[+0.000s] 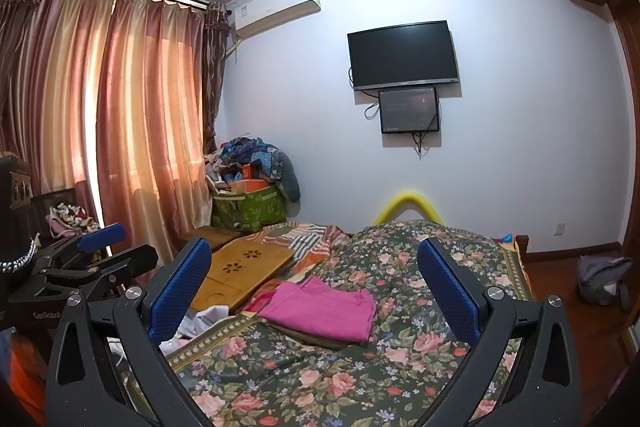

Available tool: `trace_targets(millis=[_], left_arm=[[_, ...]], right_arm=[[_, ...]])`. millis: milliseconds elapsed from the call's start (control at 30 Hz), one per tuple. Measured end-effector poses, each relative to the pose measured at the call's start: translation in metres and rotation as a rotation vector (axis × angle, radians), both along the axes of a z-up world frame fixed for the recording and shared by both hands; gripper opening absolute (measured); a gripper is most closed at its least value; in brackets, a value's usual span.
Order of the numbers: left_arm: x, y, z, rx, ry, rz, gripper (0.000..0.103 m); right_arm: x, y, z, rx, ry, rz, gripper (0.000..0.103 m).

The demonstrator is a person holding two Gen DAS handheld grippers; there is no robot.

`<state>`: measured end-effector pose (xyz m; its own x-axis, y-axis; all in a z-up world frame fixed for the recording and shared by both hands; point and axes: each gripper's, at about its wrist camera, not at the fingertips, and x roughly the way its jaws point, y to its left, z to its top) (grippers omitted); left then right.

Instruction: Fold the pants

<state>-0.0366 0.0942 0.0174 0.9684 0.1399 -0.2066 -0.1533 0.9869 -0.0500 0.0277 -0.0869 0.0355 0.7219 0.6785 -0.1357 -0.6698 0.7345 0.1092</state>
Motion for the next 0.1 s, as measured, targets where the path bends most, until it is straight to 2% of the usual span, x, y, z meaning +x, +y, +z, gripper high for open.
trace_targets(millis=[100], left_arm=[[0.0004, 0.0005, -0.0002, -0.002, 0.001, -0.005, 0.103]], right_arm=[[-0.0002, -0.0002, -0.0007, 0.0, 0.001, 0.0, 0.103]])
